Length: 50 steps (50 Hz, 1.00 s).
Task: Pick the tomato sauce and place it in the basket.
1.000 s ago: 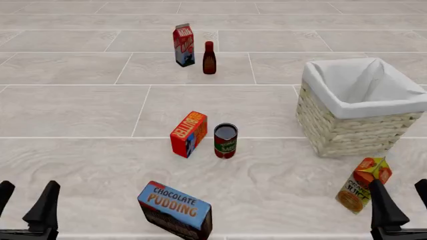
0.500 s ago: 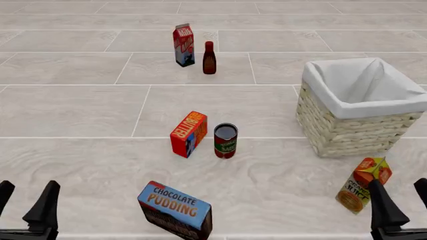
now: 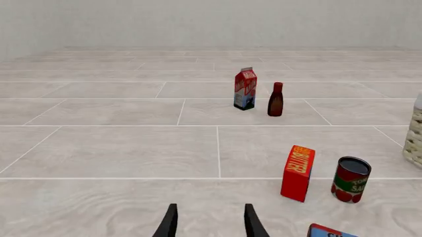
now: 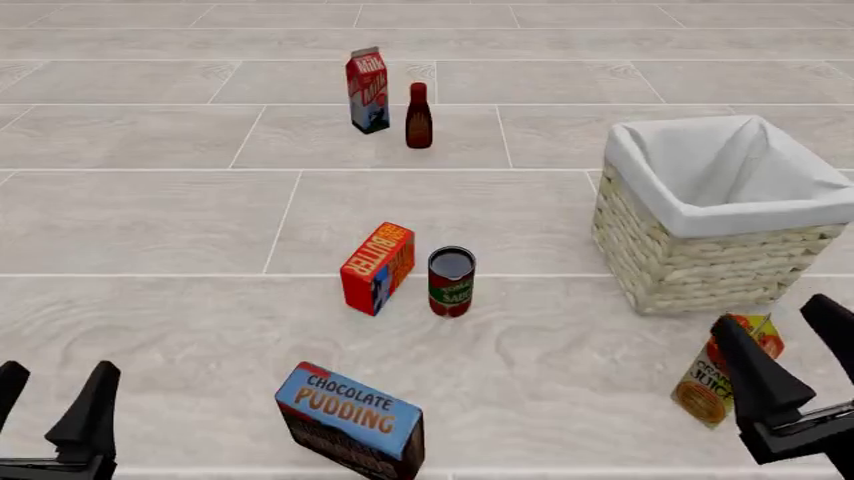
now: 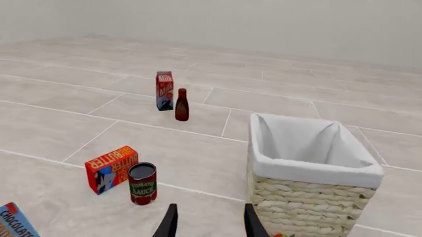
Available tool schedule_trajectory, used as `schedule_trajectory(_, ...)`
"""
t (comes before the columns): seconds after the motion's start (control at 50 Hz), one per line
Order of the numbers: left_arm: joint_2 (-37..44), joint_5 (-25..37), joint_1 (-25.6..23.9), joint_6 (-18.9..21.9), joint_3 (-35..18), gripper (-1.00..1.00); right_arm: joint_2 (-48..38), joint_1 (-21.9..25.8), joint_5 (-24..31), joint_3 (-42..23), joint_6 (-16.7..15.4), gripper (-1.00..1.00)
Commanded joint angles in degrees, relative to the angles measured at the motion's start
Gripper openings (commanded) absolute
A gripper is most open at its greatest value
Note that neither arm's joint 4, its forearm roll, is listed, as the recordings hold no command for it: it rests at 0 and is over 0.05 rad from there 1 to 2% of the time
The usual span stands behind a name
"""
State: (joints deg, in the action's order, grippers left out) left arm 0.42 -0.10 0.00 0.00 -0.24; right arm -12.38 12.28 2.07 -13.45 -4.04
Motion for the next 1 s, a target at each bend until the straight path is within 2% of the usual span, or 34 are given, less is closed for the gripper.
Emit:
schedule_trajectory(0.02,0.00,0.00,0.00,0.00,0.00,1.00,-10.63,4.84,-5.26,-4.00,-3.73,1.00)
schedule_trajectory(0.1,0.00,0.00,0.00,0.00,0.00,1.00,-13.57,5.25,-8.03,-3.65,-3.96,1.00)
schedule_trajectory(0.16,0.00,0.00,0.00,0.00,0.00,1.00,-18.63,5.98,-11.50,-3.99,-2.27,1.00)
schedule_trajectory(0.18,0.00,0.00,0.00,0.00,0.00,1.00,-19.08,4.70,-13.16,-3.56,-1.44,1.00)
schedule_trajectory(0.2,0.00,0.00,0.00,0.00,0.00,1.00,-20.84,5.12,-14.28,-3.67,-1.90,1.00)
schedule_trajectory(0.24,0.00,0.00,0.00,0.00,0.00,1.00,-24.73,5.49,-16.61,-4.10,0.51,1.00)
schedule_trajectory(0.3,0.00,0.00,0.00,0.00,0.00,1.00,-30.34,5.16,-21.33,-3.93,1.24,1.00)
schedule_trajectory(0.42,0.00,0.00,0.00,0.00,0.00,1.00,-38.83,5.17,-25.53,-5.39,5.21,1.00)
schedule_trajectory(0.48,0.00,0.00,0.00,0.00,0.00,1.00,-40.23,5.49,-26.79,-5.64,5.44,1.00)
schedule_trajectory(0.52,0.00,0.00,0.00,0.00,0.00,1.00,-41.39,6.06,-28.13,-5.78,4.48,1.00)
schedule_trajectory(0.54,0.00,0.00,0.00,0.00,0.00,1.00,-42.20,6.62,-29.55,-5.68,2.50,1.00)
schedule_trajectory(0.56,0.00,0.00,0.00,0.00,0.00,1.00,-42.95,7.02,-30.35,-5.73,2.12,1.00)
schedule_trajectory(0.58,0.00,0.00,0.00,0.00,0.00,1.00,-44.55,7.36,-30.65,-6.30,3.62,1.00)
schedule_trajectory(0.62,0.00,0.00,0.00,0.00,0.00,1.00,-46.08,7.10,-31.32,-6.98,3.89,1.00)
schedule_trajectory(0.66,0.00,0.00,0.00,0.00,0.00,1.00,-47.54,7.38,-32.74,-7.31,3.08,1.00)
schedule_trajectory(0.78,0.00,0.00,0.00,0.00,0.00,1.00,-52.01,8.39,-34.60,-9.10,3.86,1.00)
schedule_trajectory(1.0,0.00,0.00,0.00,0.00,0.00,1.00,-58.77,10.24,-37.92,-11.36,3.23,1.00)
